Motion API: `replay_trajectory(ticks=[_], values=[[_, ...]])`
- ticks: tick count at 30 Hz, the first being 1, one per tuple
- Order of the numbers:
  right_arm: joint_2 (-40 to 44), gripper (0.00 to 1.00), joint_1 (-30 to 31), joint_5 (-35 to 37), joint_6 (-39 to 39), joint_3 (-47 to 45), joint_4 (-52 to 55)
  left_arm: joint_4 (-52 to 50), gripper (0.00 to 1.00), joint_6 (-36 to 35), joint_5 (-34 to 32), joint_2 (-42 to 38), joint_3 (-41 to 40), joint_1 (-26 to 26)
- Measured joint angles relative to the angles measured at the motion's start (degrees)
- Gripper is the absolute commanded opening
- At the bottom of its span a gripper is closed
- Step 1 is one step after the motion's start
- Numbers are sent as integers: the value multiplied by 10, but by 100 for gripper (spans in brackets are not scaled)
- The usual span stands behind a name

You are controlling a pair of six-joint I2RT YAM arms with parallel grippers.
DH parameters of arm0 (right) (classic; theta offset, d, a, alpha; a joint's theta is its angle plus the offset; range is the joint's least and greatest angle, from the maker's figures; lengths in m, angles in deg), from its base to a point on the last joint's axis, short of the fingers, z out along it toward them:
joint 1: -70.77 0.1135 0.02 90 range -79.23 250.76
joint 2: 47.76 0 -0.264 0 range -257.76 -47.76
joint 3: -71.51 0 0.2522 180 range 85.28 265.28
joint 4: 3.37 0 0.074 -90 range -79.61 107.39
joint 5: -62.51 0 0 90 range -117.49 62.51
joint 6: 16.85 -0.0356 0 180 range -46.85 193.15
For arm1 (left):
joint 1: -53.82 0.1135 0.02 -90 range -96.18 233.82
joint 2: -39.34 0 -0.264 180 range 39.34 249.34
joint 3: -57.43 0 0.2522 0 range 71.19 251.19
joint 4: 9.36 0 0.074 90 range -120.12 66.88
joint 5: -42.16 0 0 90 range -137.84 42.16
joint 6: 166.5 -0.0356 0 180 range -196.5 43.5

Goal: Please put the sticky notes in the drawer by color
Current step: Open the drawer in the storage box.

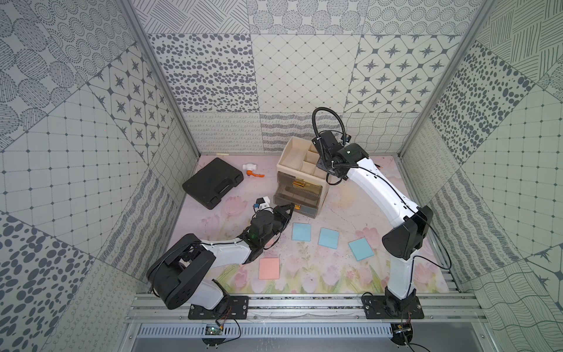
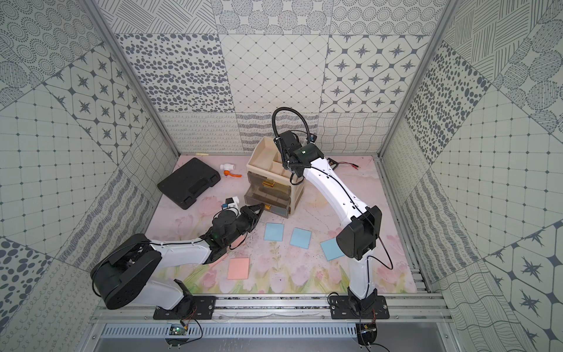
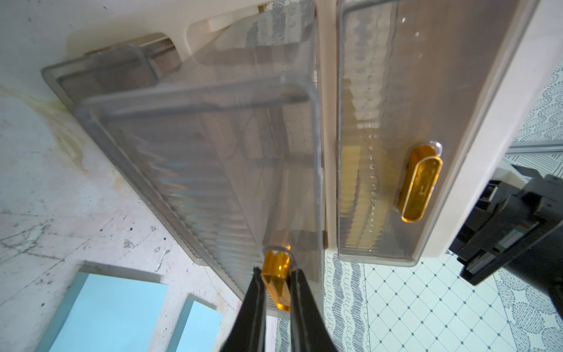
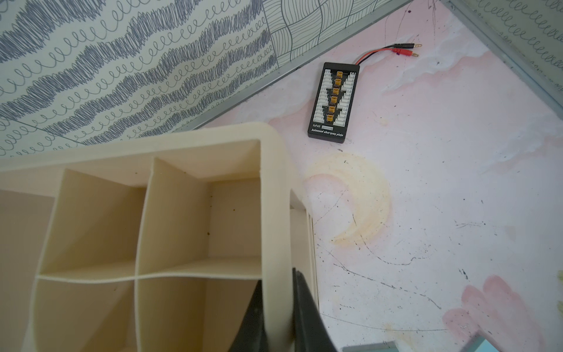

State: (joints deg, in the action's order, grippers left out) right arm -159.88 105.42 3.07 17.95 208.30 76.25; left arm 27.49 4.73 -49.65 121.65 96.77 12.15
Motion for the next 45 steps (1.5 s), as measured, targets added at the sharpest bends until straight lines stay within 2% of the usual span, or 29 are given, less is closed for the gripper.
replay_trajectory(ticks=[18,27,35,36,38,40,43,45], values=[[-7,0,-7,0,9,0,-31,-42,0,0,17,-58,-34,-10],[-9,0,-11,-4,42,-14,-69,-72,0,-8,23,-58,-23,-10],[14,0,-19,-20,56,-58,-117,-83,1,-9,26,-64,-23,-10],[16,0,-21,-23,58,-61,-119,-85,2,-9,26,-67,-23,-10],[21,0,-26,-32,61,-66,-125,-96,12,-10,27,-76,-23,-9],[23,0,-30,-37,62,-69,-126,-106,15,-14,30,-83,-22,-7],[23,0,-33,-42,64,-69,-132,-126,40,-30,37,-92,-15,-3],[23,0,-36,-38,60,-74,-146,-141,43,-38,51,-96,-13,0]])
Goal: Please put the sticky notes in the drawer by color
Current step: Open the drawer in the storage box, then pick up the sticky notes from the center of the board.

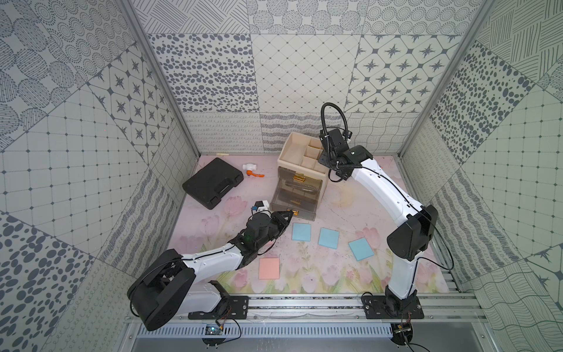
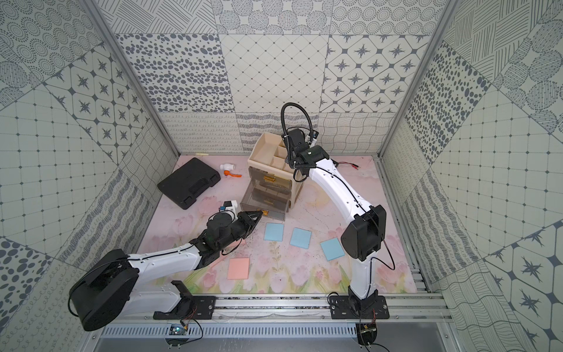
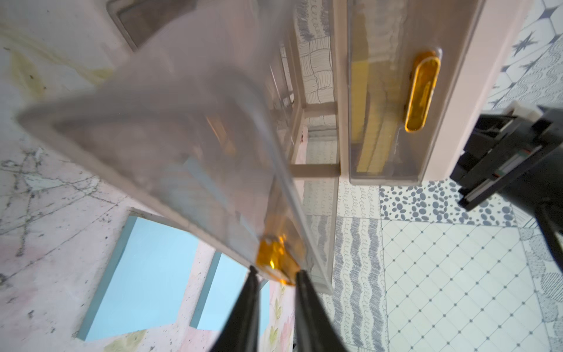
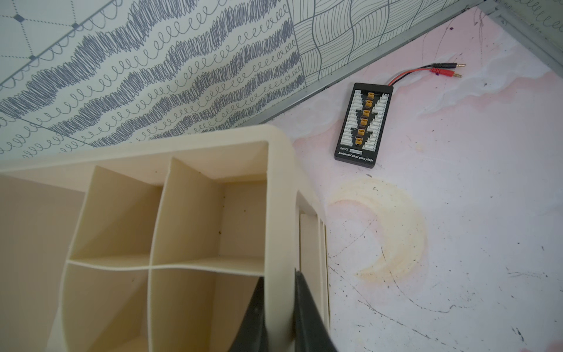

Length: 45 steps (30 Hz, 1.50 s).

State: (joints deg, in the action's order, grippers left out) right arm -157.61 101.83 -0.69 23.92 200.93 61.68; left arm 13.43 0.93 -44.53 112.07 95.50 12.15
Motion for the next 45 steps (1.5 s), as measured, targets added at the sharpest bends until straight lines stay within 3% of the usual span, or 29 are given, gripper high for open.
replay_trajectory(ticks=[5,14,22,26,30,31,37,41,42,45], values=[[0,0,-20,20,0,-5,-20,-28,58,-16,21,-1,5,7],[0,0,-41,25,12,-6,-23,-70,63,-32,49,-12,13,10],[0,0,-72,-21,28,4,-5,-260,74,-110,75,-48,139,30],[0,25,-95,-53,35,17,25,-382,79,-170,83,-33,226,39],[0,73,-111,-80,38,31,4,-503,81,-224,82,-10,287,41],[3,80,-113,-87,41,32,-5,-533,81,-236,80,-5,301,41],[44,99,-119,-118,54,-11,-49,-693,84,-292,39,43,365,40],[89,99,-121,-118,70,-41,-63,-773,93,-315,10,69,376,34],[105,99,-121,-116,74,-53,-70,-789,99,-318,4,73,376,33],[169,99,-121,-111,80,-119,-97,-825,100,-328,-14,81,366,31]])
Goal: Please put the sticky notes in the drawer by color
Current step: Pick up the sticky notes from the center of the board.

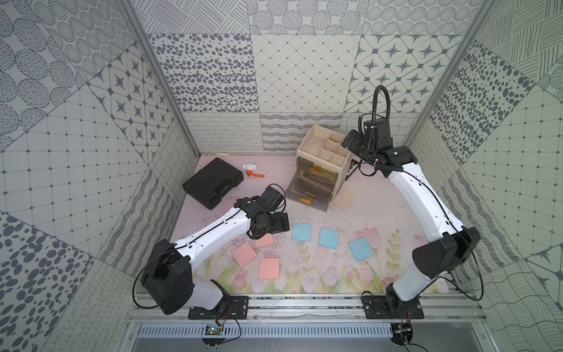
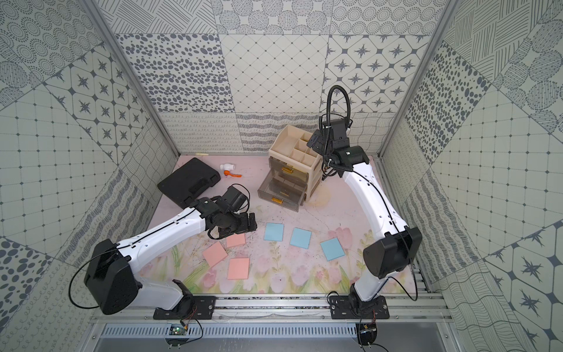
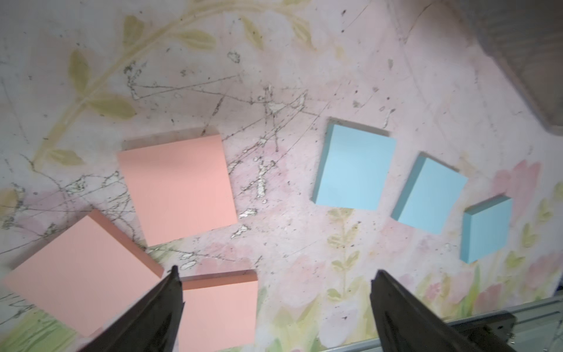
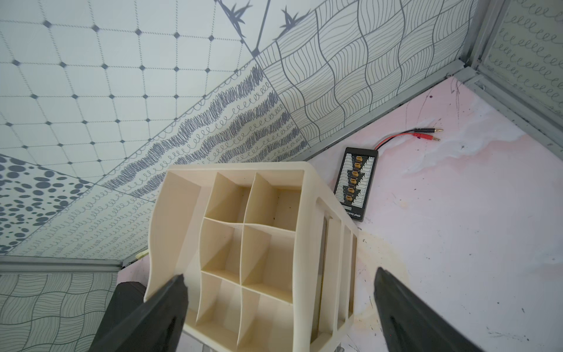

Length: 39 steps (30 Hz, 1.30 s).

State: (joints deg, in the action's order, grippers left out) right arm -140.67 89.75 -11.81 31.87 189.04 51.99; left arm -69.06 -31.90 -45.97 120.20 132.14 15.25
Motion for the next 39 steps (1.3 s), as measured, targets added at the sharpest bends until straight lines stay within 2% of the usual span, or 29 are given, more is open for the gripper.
replay_trajectory(ticks=[6,10,21,32,39], values=[[173,99,2,4,-3,-181,-53,-33,100,-13,-25,20,-27,4],[232,99,16,14,-1,-233,-60,-34,100,-17,-31,39,-44,22],[235,99,56,11,34,-242,-59,-13,100,-19,-35,104,-40,51],[245,99,58,8,50,-284,-54,21,100,-21,-26,174,-21,76],[262,99,58,9,58,-295,-55,33,92,-21,-11,191,-15,81]])
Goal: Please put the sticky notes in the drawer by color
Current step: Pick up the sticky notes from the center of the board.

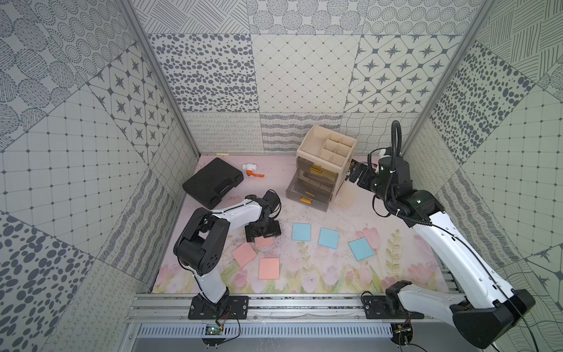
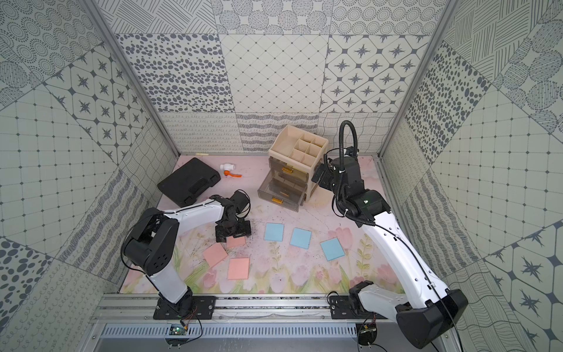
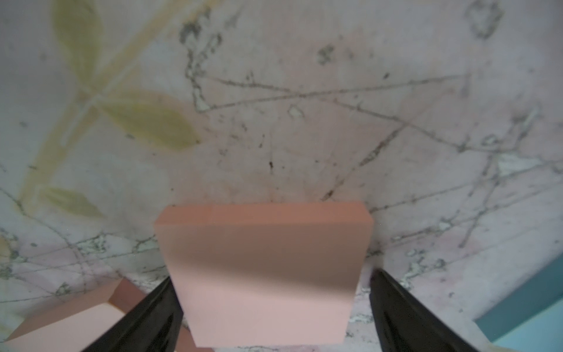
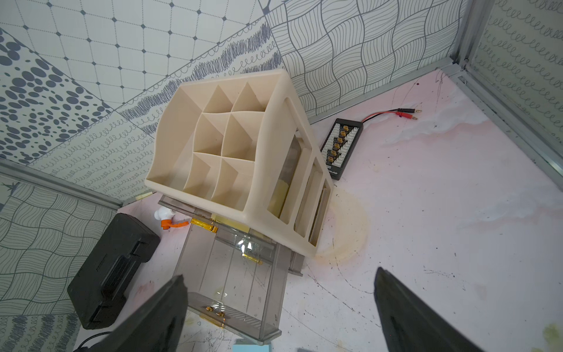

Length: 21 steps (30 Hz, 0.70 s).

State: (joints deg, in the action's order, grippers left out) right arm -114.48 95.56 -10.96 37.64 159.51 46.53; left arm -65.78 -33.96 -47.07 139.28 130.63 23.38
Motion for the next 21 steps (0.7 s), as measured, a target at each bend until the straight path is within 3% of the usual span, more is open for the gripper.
replay_trajectory(ticks=[9,21], values=[[5,99,0,0,0,-9,-5,9,73,6,0,-6,-12,1],[6,99,0,0,-3,-16,-13,16,72,6,-3,-38,-27,1]])
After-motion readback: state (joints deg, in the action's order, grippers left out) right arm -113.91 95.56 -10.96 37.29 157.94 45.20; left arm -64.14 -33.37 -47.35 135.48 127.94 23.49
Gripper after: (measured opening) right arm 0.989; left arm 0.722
